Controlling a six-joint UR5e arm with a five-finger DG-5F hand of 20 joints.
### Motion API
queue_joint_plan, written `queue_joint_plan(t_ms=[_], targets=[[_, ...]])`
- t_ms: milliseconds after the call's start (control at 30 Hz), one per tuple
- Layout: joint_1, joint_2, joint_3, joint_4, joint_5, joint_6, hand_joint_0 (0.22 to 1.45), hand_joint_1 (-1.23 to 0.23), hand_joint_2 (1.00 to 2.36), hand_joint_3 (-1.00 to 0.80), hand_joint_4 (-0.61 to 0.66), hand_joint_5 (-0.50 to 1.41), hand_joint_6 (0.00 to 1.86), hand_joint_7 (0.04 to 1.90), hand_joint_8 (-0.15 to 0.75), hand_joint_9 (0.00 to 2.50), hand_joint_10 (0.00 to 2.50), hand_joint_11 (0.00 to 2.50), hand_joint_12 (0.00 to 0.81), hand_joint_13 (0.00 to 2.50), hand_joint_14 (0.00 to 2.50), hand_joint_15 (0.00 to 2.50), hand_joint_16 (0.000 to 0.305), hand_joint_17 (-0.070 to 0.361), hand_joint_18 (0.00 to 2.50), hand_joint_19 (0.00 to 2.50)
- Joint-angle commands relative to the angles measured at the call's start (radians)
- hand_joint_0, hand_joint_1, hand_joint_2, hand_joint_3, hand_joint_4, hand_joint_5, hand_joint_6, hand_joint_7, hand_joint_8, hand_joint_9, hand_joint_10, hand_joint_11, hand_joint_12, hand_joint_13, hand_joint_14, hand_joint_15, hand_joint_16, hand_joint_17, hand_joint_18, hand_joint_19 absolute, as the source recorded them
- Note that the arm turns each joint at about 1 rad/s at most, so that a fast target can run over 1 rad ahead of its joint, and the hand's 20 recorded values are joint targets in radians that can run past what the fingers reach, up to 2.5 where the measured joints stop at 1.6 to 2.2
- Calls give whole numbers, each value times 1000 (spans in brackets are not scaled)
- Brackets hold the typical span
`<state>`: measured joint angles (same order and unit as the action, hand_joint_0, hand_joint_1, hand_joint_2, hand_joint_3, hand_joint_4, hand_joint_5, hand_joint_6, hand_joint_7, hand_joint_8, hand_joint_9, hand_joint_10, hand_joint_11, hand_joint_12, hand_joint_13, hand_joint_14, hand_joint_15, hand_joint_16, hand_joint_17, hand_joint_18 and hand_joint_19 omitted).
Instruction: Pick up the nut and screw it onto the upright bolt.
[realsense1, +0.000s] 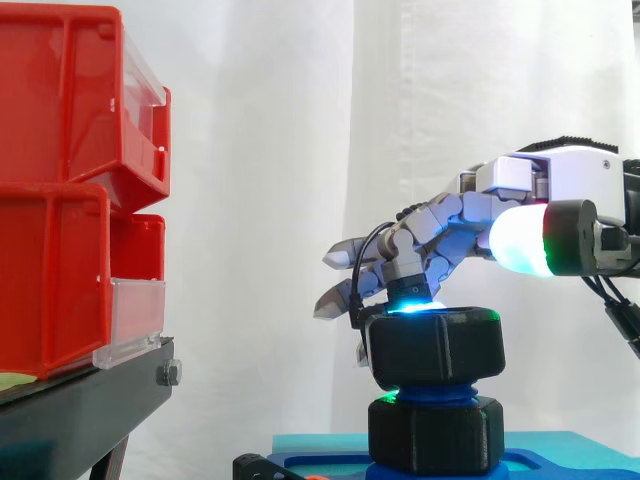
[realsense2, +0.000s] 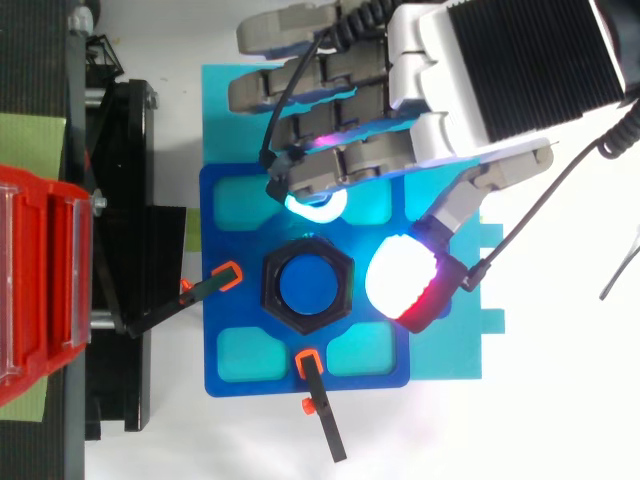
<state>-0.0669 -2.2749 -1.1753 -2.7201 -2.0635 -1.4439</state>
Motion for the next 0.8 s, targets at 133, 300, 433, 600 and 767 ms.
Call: queue_joint_plan(t_ms=[133,300,433,600,767], targets=[[-10,0,32,-6,-20,0,512,-114,1000,-500,164,2,504,1345,252,930,0,0,254,507,0,0,23,51,141,0],[-11,0,49,-3,-23,-1,508,-110,1000,-500,238,-32,505,1050,233,913,0,0,260,474,0,0,25,56,102,0],[-10,-2,51,5,-23,-1,505,-106,1000,-500,246,-55,504,876,225,877,0,0,268,445,0,0,26,59,89,0],[2,-2,49,29,-10,2,503,-103,1000,-500,229,-70,503,783,217,840,0,0,275,419,0,0,28,63,68,0],[24,-8,49,25,31,2,500,-95,1000,-500,225,-79,502,740,211,799,0,0,278,392,0,0,29,66,52,0]])
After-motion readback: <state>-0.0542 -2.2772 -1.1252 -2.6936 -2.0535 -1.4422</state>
